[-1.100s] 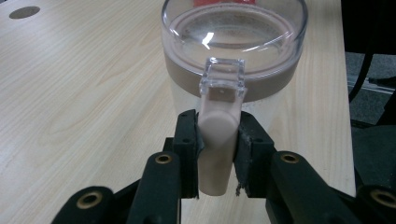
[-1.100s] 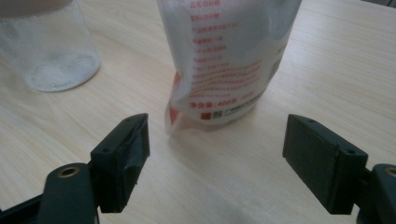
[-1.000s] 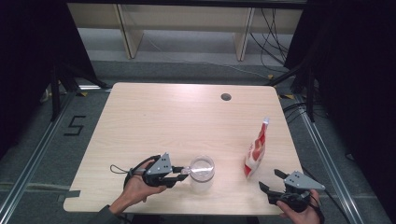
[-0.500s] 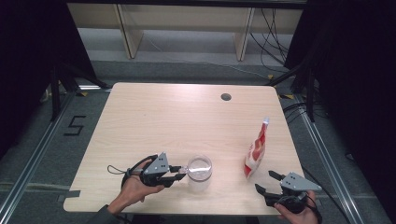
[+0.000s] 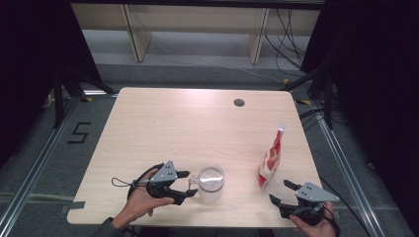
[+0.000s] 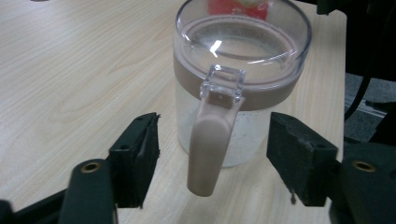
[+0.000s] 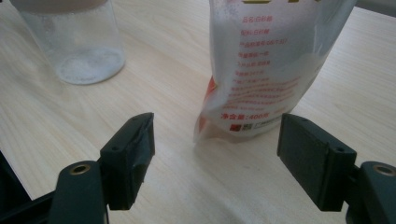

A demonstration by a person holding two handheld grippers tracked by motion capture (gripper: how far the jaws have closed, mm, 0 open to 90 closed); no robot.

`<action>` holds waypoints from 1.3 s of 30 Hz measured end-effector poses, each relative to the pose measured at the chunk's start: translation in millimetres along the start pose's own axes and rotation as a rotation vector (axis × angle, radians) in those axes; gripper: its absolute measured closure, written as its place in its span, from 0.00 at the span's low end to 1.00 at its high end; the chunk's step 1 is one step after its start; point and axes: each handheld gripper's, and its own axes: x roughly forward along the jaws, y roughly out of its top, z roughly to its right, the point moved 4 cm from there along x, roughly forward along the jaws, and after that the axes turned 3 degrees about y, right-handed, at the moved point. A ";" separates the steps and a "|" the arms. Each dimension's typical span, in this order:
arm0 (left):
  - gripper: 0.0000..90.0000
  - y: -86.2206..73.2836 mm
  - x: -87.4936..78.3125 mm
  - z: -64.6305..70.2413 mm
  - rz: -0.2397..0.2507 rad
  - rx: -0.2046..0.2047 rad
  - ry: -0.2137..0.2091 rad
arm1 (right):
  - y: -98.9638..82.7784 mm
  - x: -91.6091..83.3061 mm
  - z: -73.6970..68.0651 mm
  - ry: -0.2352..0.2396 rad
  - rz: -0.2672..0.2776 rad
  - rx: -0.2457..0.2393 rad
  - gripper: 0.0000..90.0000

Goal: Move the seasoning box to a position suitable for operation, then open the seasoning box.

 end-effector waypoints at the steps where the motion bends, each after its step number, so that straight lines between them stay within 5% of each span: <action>1: 0.33 0.5 -1.2 1.3 0.004 -0.012 -0.004 | 0.0 -0.5 -0.2 -0.001 -0.002 0.007 0.31; 10: 0.24 8.2 -12.4 1.0 0.038 -0.101 0.023 | -0.7 -0.6 -0.5 -0.003 -0.011 0.011 0.31; 19: 0.30 15.7 -17.8 1.8 0.073 -0.156 0.041 | -0.3 0.6 -2.5 0.012 -0.010 0.009 0.31; 21: 0.35 17.6 -19.1 2.8 0.077 -0.147 0.042 | -1.5 0.6 -5.5 0.023 -0.023 0.037 0.31; 23: 0.41 19.4 -19.8 4.6 0.084 -0.140 0.054 | -0.2 1.8 -3.1 0.026 -0.011 -0.019 0.31; 34: 0.83 27.1 -22.1 12.5 0.105 -0.057 0.062 | 4.7 5.1 -27.4 0.103 -0.009 0.036 0.36; 39: 0.92 27.2 -19.1 11.3 0.109 -0.059 0.075 | 10.0 10.2 -34.0 0.130 0.019 -0.024 0.38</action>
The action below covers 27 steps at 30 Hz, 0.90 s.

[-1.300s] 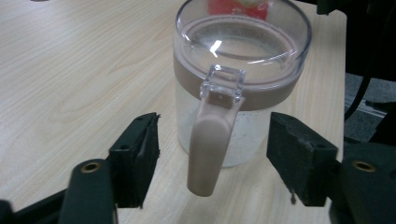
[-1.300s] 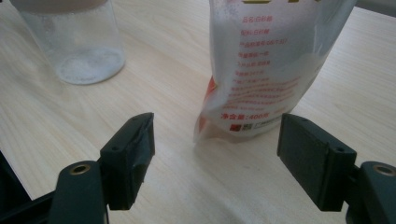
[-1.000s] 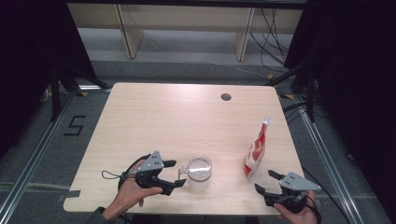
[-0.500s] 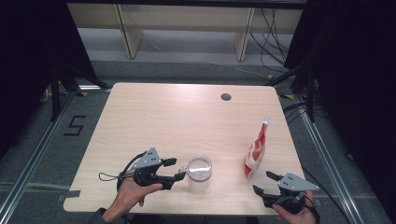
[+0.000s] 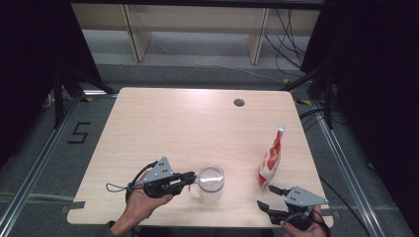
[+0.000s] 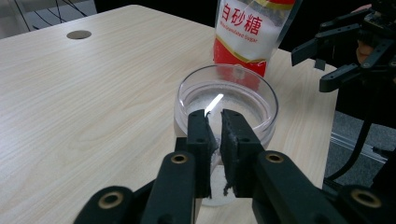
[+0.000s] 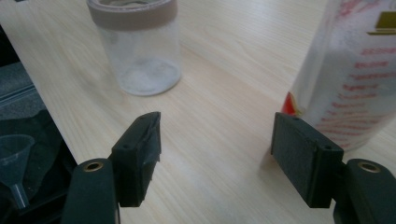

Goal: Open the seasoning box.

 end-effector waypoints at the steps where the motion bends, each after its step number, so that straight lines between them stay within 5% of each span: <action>1: 0.93 0.0 1.2 -0.7 0.004 0.004 -0.007 | 0.4 0.1 -2.3 0.006 -0.006 0.009 0.39; 15: 0.96 -0.8 2.9 -2.6 -0.005 0.003 0.000 | 13.1 17.7 -15.2 0.042 0.024 -0.032 0.47; 17: 0.97 -1.4 3.0 -3.4 -0.010 0.012 -0.001 | 15.2 20.1 -18.4 0.051 0.019 -0.012 0.50; 27: 0.97 -2.6 2.8 -3.7 -0.003 0.003 0.000 | 31.1 39.9 -28.2 0.066 0.039 -0.067 0.68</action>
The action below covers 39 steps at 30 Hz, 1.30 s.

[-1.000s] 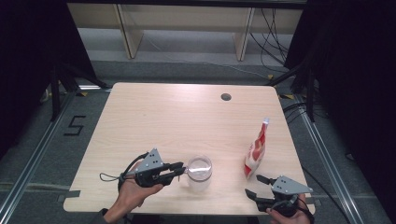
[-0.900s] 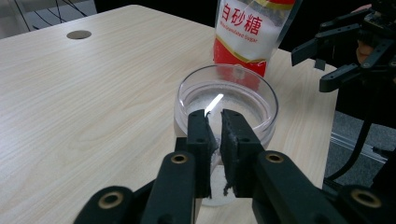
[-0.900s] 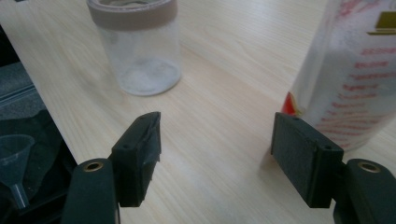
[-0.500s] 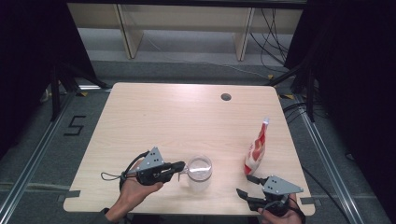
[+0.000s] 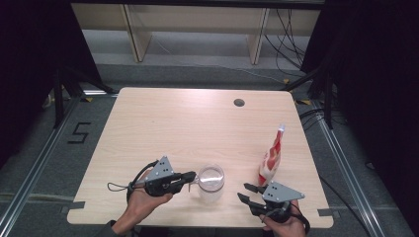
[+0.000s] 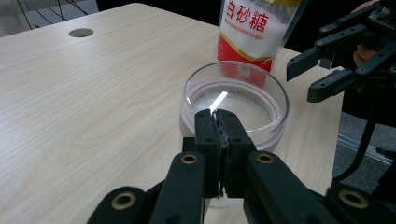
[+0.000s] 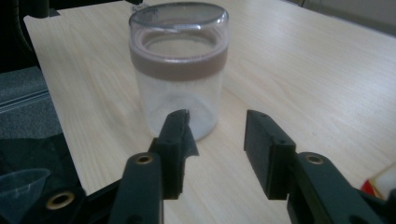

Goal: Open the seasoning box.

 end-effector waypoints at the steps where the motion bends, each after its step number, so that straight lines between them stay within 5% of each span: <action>1: 0.97 -0.1 0.0 0.1 0.001 -0.003 0.000 | 2.3 3.6 0.9 0.009 0.016 -0.026 0.71; 17: 0.97 -1.2 -0.1 0.2 0.009 0.004 0.004 | 15.2 22.5 -2.0 0.021 0.004 -0.083 0.92; 39: 0.97 -3.3 0.1 0.4 0.013 0.001 -0.011 | 35.4 35.2 -7.3 0.050 0.040 -0.097 0.96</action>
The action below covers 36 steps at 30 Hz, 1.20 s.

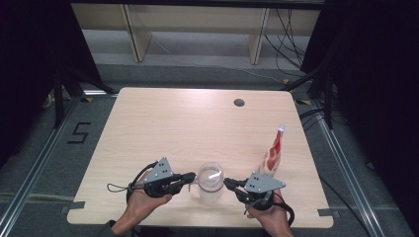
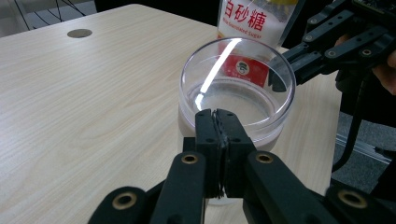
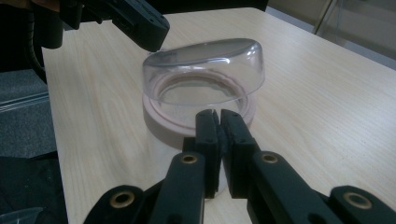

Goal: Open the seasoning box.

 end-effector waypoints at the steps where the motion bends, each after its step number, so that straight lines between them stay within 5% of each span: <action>1: 0.97 0.0 0.0 0.0 0.000 0.000 -0.001 | 0.7 0.1 0.1 0.004 -0.008 -0.006 0.96; 6: 0.92 0.0 -1.1 0.0 0.004 -0.011 0.001 | 4.4 2.4 -1.4 0.022 -0.001 0.000 0.96; 13: 0.49 2.9 -10.4 -2.0 0.000 0.005 0.011 | 9.1 1.8 -1.7 0.003 0.010 0.007 0.96; 18: 0.29 -12.7 -15.5 -3.2 -0.029 -0.008 0.054 | 18.9 3.0 -3.6 0.010 0.037 -0.010 0.96; 34: 0.18 -47.6 -19.5 -10.6 -0.021 -0.052 0.112 | 47.4 17.1 -19.6 0.041 0.090 -0.056 0.95; 36: 0.18 -49.0 -20.2 -12.1 -0.026 -0.027 0.125 | 49.7 19.0 -21.5 0.042 0.093 -0.058 0.95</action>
